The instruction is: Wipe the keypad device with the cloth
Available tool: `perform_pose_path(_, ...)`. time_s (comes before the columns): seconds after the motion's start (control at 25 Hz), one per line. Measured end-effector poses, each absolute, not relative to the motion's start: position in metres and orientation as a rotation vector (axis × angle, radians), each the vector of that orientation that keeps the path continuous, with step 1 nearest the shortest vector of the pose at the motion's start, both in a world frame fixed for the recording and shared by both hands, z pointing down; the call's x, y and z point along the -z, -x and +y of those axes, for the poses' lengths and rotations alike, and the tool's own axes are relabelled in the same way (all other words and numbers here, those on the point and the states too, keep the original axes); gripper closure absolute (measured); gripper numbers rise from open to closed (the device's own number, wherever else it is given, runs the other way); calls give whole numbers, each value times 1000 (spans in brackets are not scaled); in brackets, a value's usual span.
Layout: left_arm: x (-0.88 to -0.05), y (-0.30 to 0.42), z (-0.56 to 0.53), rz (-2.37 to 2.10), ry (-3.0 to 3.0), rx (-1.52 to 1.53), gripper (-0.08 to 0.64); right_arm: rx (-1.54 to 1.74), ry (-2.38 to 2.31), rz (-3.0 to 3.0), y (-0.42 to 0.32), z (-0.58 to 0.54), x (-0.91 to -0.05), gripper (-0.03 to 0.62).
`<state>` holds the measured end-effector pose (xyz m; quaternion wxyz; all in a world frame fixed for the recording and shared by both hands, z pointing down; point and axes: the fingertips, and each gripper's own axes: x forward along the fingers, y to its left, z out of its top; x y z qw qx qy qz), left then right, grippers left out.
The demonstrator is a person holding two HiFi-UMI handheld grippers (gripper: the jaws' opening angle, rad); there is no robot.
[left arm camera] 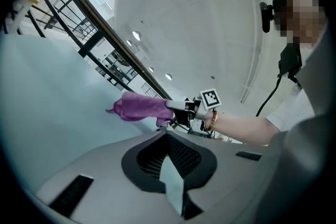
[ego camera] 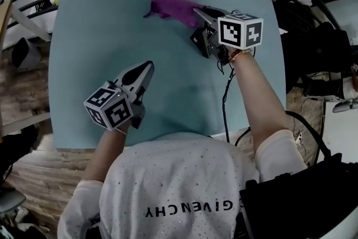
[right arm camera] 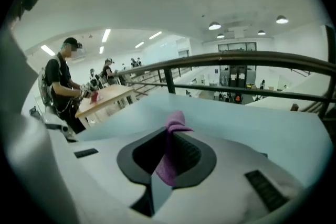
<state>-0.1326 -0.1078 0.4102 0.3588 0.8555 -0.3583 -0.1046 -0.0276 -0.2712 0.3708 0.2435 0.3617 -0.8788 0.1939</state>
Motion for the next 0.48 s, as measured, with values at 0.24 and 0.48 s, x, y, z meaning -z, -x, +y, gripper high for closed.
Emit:
perform_pose_path(0.24, -418, 154, -103, -1017, -2147, 300, 555, -244, -791, -2077, -3, -257, -441, 566)
perform_pose_path(0.48, -417, 155, -103, -1102, -2108, 343, 555, -190, -733, -2045, -18, -273, -450, 566)
